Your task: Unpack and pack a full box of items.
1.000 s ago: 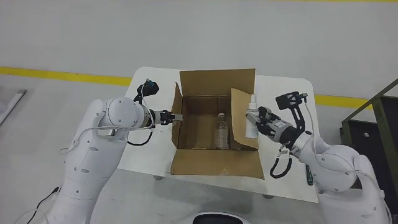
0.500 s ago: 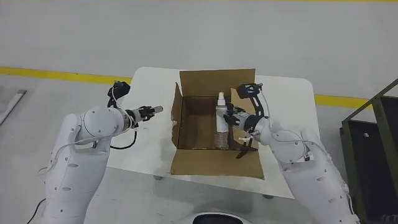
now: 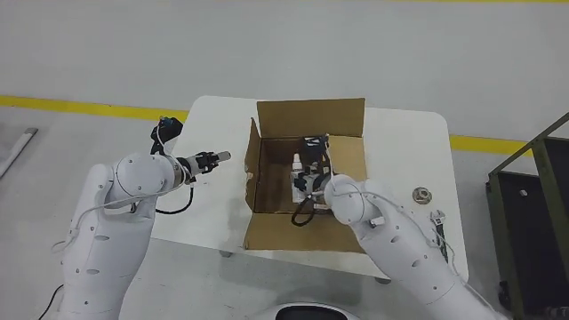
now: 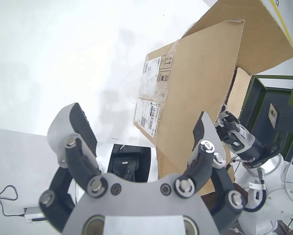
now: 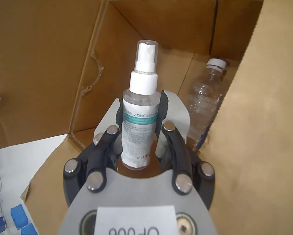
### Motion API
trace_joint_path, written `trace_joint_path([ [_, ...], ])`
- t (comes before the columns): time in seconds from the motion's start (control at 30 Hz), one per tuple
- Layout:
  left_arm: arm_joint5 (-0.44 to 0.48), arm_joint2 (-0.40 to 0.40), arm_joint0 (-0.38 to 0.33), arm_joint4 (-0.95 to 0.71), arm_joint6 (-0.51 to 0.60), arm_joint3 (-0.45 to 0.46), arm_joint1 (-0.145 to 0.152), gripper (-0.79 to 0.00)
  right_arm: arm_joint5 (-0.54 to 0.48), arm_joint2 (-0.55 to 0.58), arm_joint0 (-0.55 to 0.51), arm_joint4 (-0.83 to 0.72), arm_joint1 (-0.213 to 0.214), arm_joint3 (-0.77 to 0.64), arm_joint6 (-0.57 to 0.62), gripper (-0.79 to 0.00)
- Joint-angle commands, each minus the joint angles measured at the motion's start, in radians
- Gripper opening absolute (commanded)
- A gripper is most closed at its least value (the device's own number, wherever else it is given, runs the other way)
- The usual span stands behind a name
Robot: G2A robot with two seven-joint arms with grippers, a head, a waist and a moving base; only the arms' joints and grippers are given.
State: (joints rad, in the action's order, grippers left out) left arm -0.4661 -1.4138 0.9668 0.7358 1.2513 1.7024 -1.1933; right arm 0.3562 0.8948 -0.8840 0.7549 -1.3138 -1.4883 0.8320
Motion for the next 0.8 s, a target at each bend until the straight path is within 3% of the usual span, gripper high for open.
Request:
trace_joint_path([
  [0.0,0.000,0.000,0.000,0.000,0.000,0.000,0.000,0.000,0.007,-0.025,0.021,0.000,-0.010,0.039,-0.003,-0.785],
  [0.53,0.000,0.000,0.000,0.000,0.000,0.000,0.000,0.000,0.041,-0.132,0.161,-0.031,-0.084,0.319,0.010,-0.767],
  [0.63,0.000,0.000,0.000,0.000,0.000,0.000,0.000,0.000,0.037,-0.139,0.175,-0.039,-0.095,0.347,0.005,-0.505],
  [0.7,0.000,0.000,0.000,0.000,0.000,0.000,0.000,0.000,0.035,-0.142,0.181,-0.039,-0.099,0.357,0.004,-0.416],
  [0.77,0.000,0.000,0.000,0.000,0.000,0.000,0.000,0.000,0.032,-0.145,0.185,-0.037,-0.104,0.366,0.000,-0.274],
])
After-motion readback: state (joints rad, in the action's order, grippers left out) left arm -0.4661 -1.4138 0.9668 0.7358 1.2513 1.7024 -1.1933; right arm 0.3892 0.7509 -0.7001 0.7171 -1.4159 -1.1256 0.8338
